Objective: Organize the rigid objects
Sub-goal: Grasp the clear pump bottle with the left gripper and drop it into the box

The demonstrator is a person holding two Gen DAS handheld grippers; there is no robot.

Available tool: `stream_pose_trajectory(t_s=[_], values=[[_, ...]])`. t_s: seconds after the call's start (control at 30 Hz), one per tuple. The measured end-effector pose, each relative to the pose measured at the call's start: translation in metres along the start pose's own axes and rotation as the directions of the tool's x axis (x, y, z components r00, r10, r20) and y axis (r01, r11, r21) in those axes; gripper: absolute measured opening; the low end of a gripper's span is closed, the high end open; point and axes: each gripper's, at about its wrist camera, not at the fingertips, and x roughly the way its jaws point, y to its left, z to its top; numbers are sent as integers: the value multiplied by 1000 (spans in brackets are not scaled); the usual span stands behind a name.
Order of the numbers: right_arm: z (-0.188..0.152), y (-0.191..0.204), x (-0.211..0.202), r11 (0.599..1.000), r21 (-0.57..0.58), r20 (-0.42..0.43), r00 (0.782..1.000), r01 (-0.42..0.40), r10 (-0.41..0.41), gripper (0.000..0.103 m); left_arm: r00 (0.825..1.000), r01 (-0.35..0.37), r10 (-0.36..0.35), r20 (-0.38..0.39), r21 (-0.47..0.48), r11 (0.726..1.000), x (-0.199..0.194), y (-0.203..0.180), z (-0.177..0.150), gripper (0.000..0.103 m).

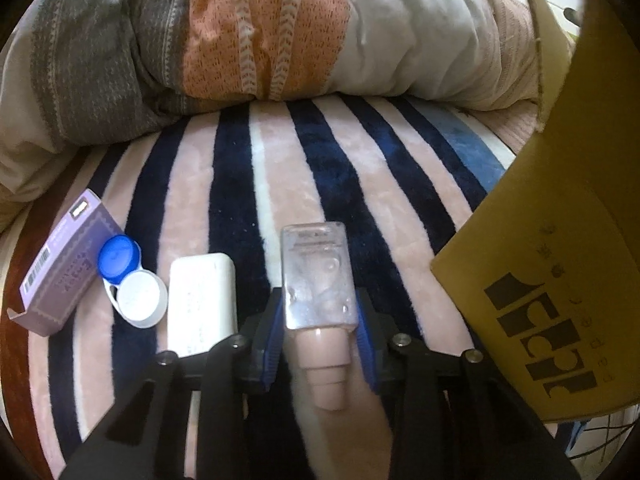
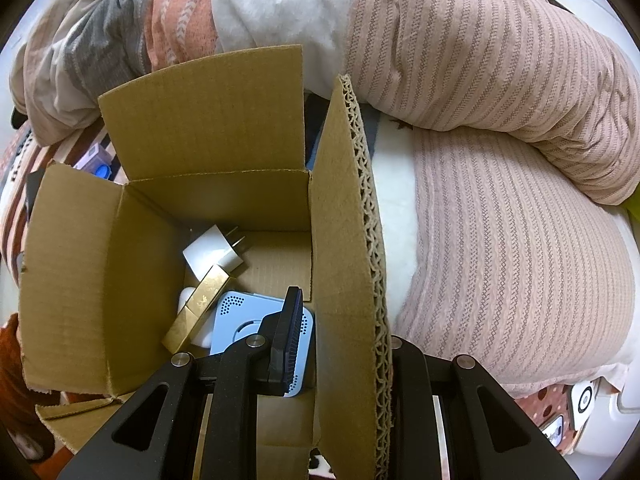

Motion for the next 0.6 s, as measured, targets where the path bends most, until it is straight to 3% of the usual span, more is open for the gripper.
stream_pose_trajectory(t_s=[0.17, 0.4, 0.53, 0.6], values=[[0, 0, -1, 1000, 0, 0, 1000, -1, 1, 18, 998, 13, -15, 64, 40, 999, -37, 3, 1, 28], [0, 0, -1, 1000, -2, 4, 1000, 0, 0, 18, 982, -23, 6, 188, 91, 996, -121, 16, 13, 28], [-1, 0, -1, 1000, -2, 5, 1000, -1, 1, 18, 976, 21, -60, 210, 183, 983, -163, -4, 22, 28], [-1, 0, -2, 1000, -1, 6, 1000, -5, 5, 18, 973, 94, -135, 188, 211, 973, -171, -22, 32, 28]])
